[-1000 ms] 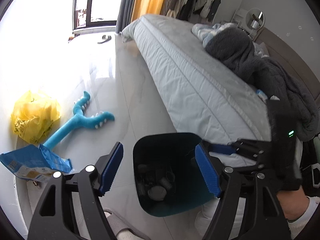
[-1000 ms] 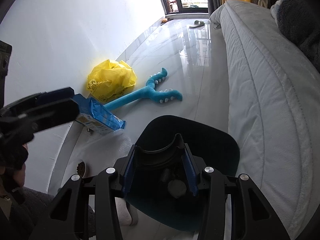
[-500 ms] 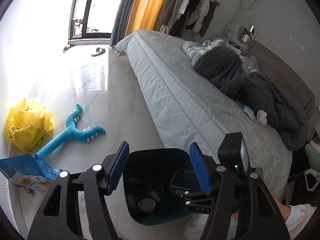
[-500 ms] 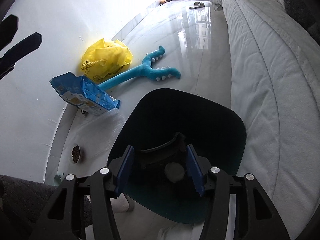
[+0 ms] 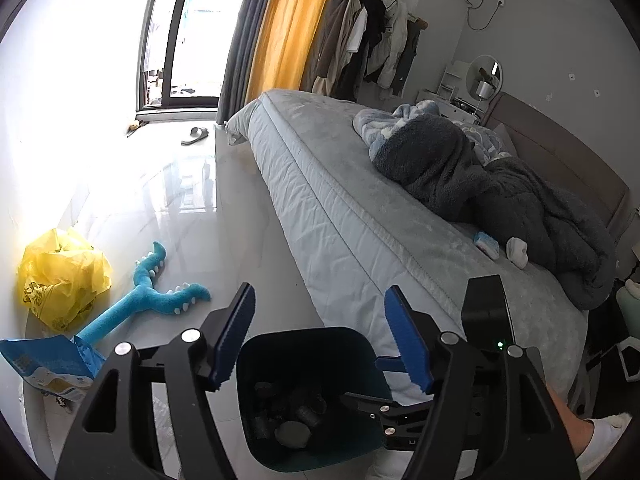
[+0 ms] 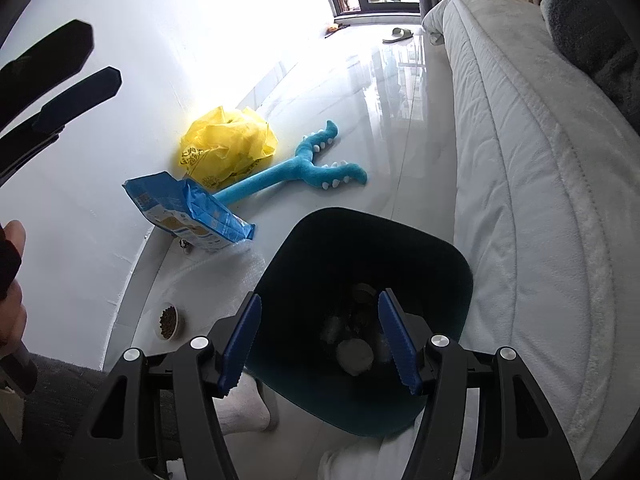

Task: Collect trash
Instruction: 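Move both open tools away from the bin back over the bed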

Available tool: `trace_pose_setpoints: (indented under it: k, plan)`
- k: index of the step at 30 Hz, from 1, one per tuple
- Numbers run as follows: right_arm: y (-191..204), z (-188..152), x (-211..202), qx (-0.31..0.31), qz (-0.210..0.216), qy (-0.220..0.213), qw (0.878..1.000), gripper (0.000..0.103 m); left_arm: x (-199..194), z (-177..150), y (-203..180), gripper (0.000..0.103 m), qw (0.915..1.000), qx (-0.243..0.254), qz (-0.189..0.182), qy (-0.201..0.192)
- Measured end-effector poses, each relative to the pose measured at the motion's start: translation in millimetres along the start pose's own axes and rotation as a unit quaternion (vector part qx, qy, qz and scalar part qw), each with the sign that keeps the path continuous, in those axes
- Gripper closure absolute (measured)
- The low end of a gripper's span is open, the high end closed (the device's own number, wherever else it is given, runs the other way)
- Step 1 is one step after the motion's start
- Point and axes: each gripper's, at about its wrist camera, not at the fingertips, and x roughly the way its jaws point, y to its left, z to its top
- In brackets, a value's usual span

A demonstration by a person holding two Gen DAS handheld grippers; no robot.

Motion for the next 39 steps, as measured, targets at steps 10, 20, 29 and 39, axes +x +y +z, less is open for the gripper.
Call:
trace_pose_setpoints:
  k: [10,20,29,39]
  plan:
    - [-25.2,0.2,-59.1,0.009,0.001,-0.075,0.997,0.037,5.3,10.3,-36.1,0.025,0.9998,0.013,-0.001,-0.014]
    - [-64.5,-7.3,-102.8,0.027,-0.031,-0.116,0.992,0.037,22.9,16.6,-75.4,0.018,0.9993,0.033,-0.010,-0.014]
    - [-102.1,-12.2,-132.4,0.046,-0.081,-0.144,0.985,0.036,44.3,24.2,-107.0,0.012,0.9982,0.054,-0.024,-0.012]
    - [-159.8,-19.1,-167.2,0.085,-0.138,-0.177,0.971,0.034,76.0,42.9,-146.3,0.010,0.9961,0.069,-0.054,-0.008]
